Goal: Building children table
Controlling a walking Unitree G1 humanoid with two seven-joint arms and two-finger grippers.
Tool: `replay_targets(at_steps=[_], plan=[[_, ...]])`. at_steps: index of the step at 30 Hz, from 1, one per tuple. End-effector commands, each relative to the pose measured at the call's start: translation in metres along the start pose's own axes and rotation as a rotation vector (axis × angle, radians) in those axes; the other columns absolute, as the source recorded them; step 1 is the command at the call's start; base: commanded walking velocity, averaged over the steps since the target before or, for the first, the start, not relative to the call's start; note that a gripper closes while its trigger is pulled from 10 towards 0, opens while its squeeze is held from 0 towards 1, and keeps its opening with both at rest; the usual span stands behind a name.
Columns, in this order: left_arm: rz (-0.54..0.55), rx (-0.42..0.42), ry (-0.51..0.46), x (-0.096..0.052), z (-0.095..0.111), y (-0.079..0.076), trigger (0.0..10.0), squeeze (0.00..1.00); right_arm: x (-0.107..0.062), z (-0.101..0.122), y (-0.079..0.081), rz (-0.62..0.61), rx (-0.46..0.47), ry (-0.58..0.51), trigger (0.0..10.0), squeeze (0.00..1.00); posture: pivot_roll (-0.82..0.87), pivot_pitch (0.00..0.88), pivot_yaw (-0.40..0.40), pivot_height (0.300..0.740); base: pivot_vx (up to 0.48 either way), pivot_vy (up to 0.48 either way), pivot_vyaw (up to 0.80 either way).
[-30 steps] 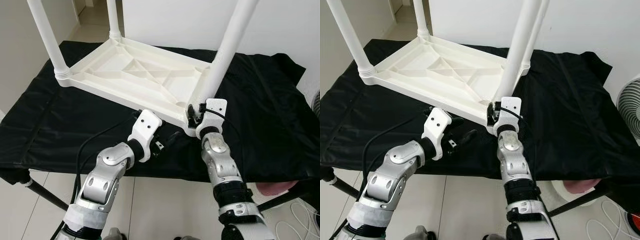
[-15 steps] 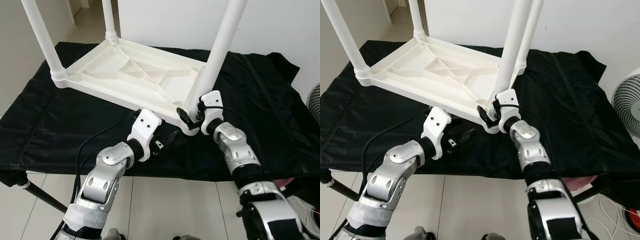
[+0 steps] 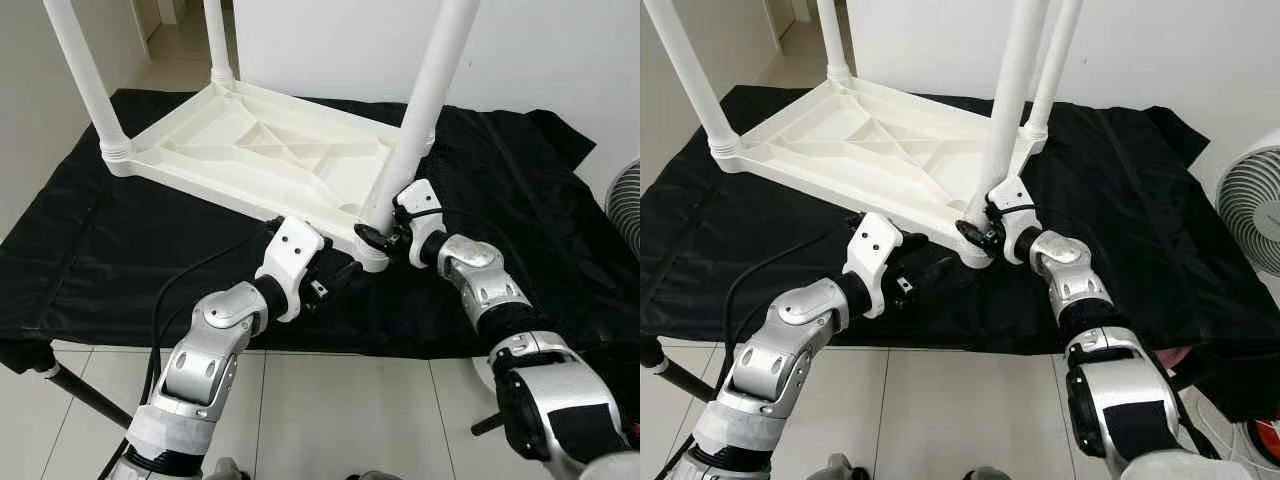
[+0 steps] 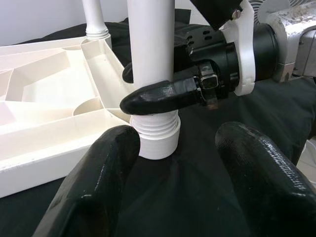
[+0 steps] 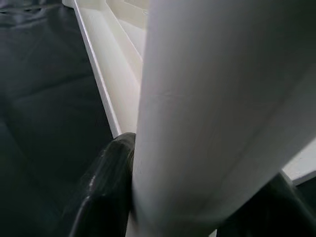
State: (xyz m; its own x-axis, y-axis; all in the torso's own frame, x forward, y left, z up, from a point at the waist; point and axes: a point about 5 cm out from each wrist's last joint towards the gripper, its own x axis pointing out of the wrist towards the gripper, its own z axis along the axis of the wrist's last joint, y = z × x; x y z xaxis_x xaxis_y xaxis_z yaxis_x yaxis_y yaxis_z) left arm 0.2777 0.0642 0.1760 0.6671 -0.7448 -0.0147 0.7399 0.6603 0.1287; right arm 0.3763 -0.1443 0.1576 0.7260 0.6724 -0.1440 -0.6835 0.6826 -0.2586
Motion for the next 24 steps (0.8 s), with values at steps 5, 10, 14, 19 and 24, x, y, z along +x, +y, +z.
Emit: replay_targets(at_steps=[5,10,14,19,24], plan=[[0.059,-0.014,0.004,0.0,-0.001,0.003,10.0,0.0,0.0,-0.01,0.001,-0.007,0.038,0.035,0.0,0.0,-0.04,0.045,-0.02,0.74,0.0,0.0,0.0],[0.061,-0.019,0.002,0.001,0.0,0.002,10.0,0.0,0.0,-0.012,-0.002,-0.116,0.089,0.047,0.0,0.0,-0.04,0.05,-0.023,0.74,0.0,0.0,0.0],[0.056,-0.023,0.002,0.002,-0.001,0.001,10.0,0.0,0.006,-0.011,0.002,-0.28,0.153,0.023,0.0,0.0,-0.06,0.057,-0.019,0.74,0.0,0.0,0.0],[0.049,-0.025,0.002,0.002,-0.001,0.001,10.0,0.0,0.009,-0.01,0.006,-0.4,0.213,0.002,0.0,0.0,-0.06,0.059,-0.016,0.74,0.0,0.0,0.0],[0.043,-0.028,0.003,0.003,-0.001,0.0,10.0,0.0,0.012,-0.011,0.016,-0.603,0.271,-0.002,0.0,0.0,-0.06,0.063,-0.012,0.74,0.0,0.0,0.0]])
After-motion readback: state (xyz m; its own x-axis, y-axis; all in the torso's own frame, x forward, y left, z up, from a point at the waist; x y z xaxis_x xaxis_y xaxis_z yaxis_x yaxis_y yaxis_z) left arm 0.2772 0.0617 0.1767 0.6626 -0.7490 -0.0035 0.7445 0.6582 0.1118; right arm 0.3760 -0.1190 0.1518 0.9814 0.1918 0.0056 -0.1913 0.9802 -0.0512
